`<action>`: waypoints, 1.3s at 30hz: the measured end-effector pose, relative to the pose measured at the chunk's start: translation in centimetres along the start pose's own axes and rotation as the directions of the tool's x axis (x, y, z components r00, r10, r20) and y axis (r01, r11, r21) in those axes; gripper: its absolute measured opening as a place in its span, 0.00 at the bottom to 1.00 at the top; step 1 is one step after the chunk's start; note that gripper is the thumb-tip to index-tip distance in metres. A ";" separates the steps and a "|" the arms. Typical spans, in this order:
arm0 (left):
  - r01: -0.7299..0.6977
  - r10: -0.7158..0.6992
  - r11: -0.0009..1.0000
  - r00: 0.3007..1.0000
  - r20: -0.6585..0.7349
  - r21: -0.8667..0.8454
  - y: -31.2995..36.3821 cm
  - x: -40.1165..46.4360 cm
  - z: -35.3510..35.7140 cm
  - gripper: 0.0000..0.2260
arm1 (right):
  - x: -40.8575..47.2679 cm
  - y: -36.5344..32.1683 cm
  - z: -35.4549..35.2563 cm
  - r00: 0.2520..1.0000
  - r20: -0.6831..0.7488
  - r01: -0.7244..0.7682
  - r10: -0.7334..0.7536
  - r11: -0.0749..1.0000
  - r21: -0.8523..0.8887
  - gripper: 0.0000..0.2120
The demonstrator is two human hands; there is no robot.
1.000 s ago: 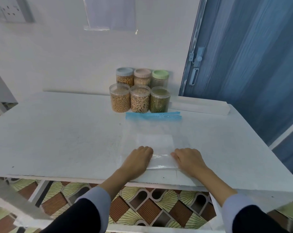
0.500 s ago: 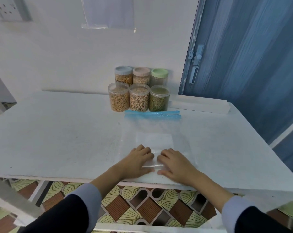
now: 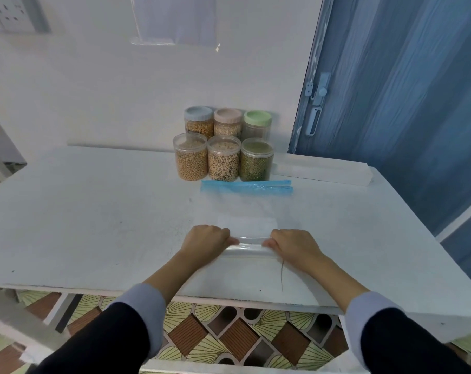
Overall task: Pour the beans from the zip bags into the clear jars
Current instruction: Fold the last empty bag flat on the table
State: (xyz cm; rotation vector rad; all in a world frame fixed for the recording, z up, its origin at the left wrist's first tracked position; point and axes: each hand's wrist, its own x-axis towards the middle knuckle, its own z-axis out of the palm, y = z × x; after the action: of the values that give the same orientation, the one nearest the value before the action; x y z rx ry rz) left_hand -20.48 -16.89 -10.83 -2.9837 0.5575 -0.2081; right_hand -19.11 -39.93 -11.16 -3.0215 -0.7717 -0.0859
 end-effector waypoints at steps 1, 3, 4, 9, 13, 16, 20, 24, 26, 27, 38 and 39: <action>0.017 -0.018 0.999 1.000 0.016 0.047 -0.1 0.3 0.0 0.22 | 0.2 0.1 -0.1 1.000 0.007 -0.004 0.005 1.000 -0.010 0.25; 0.032 -0.034 0.996 0.999 0.029 0.077 -0.3 0.6 0.6 0.22 | 0.5 0.2 0.4 1.000 0.016 -0.004 0.004 1.000 -0.023 0.26; 0.051 -0.053 0.997 0.998 0.028 0.060 -0.4 0.6 1.1 0.23 | 0.6 0.2 0.7 0.999 0.031 -0.022 0.023 1.000 -0.009 0.25; 0.167 -0.166 0.985 0.986 0.029 -0.040 -0.2 1.0 1.2 0.20 | 0.8 0.1 1.1 0.997 0.017 -0.080 0.080 0.997 0.017 0.46; 0.141 -0.165 0.973 0.979 -0.122 -0.185 -0.7 0.6 1.8 0.12 | 1.0 0.4 1.7 0.989 -0.133 -0.063 0.069 0.997 0.047 0.30; 0.024 -0.086 0.950 0.979 -0.186 -0.312 -1.0 0.2 2.5 0.04 | 1.1 0.9 3.0 0.939 -0.342 0.070 -0.032 0.992 0.100 0.11; -0.166 0.083 0.902 0.972 -0.219 -0.399 -2.0 -0.4 2.7 0.11 | 1.4 0.7 3.6 0.881 -0.431 0.246 -0.196 0.967 0.063 0.07; -0.303 0.178 0.899 0.913 -0.366 -0.316 -3.4 -2.1 3.6 0.22 | -0.2 1.6 3.7 0.888 -0.412 0.293 -0.202 0.941 0.170 0.13; -0.321 0.198 0.896 0.907 -0.371 -0.306 -4.2 -3.1 4.0 0.23 | -1.1 2.2 3.6 0.907 -0.358 0.306 -0.222 0.932 0.197 0.19; -0.315 0.199 0.894 0.916 -0.349 -0.319 -4.5 -3.4 4.0 0.22 | -1.4 2.5 3.5 0.912 -0.342 0.303 -0.225 0.933 0.195 0.20; 0.139 -0.211 0.891 0.970 -0.124 -0.432 -4.4 -0.4 2.2 0.16 | 1.7 2.4 0.6 0.990 -0.066 -0.114 0.124 0.983 0.144 0.17; 0.195 -0.249 0.877 0.966 -0.069 -0.439 -4.3 0.2 2.0 0.13 | 2.2 2.4 0.5 0.990 -0.024 -0.138 0.141 0.985 0.100 0.16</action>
State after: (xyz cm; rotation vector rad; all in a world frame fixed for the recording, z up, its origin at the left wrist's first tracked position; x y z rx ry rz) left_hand -18.46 -12.86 -12.28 -3.4884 0.2948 -0.3287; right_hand -16.03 -40.98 -11.50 -2.9620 -0.5426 -0.0890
